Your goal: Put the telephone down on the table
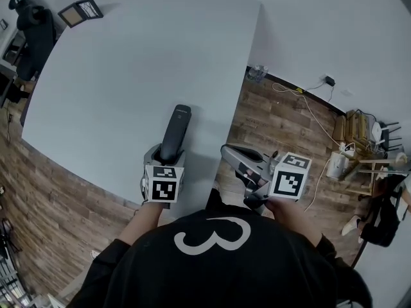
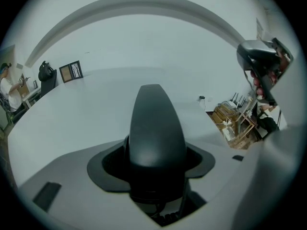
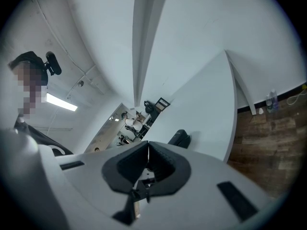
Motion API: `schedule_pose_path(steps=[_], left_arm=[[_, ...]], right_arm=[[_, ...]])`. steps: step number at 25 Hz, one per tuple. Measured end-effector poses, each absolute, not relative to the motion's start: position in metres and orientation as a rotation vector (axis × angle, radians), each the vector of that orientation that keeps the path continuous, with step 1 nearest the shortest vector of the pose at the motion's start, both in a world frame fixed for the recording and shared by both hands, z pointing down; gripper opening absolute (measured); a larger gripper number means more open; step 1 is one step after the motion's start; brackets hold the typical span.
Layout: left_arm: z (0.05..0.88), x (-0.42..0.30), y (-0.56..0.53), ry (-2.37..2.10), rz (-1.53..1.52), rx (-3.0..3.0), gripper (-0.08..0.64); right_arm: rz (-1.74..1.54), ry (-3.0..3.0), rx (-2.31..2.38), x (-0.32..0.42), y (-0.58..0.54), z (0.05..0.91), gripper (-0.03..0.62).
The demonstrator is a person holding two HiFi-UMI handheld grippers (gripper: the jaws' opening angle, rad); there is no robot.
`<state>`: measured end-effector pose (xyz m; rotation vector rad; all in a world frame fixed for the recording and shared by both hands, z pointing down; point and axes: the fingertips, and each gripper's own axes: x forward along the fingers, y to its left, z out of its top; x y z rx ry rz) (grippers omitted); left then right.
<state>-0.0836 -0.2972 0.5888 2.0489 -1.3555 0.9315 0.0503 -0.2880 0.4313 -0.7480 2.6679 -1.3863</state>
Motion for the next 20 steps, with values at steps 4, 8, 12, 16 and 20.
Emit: schedule_pose_path(steps=[4, 8, 12, 16, 20], left_arm=[[0.591, -0.084, -0.297, -1.352, 0.918, 2.052, 0.293], [0.585, -0.090, -0.301, -1.369, 0.913, 2.093, 0.357], [0.569, -0.088, -0.300, -1.350, 0.826, 2.153, 0.371], [0.546, -0.088, -0.295, -1.313, 0.719, 2.179, 0.373], [0.511, -0.108, -0.289, -1.293, 0.576, 2.164, 0.370]], right_arm=[[-1.340, 2.734, -0.807, 0.048, -0.282, 0.437, 0.011], [-1.324, 2.753, -0.842, 0.047, -0.275, 0.439, 0.012], [-1.287, 2.780, -0.866, 0.044, -0.267, 0.437, 0.012], [-1.263, 2.760, -0.886, 0.040, -0.257, 0.430, 0.012], [-1.211, 2.753, -0.892, 0.027, -0.245, 0.416, 0.011]])
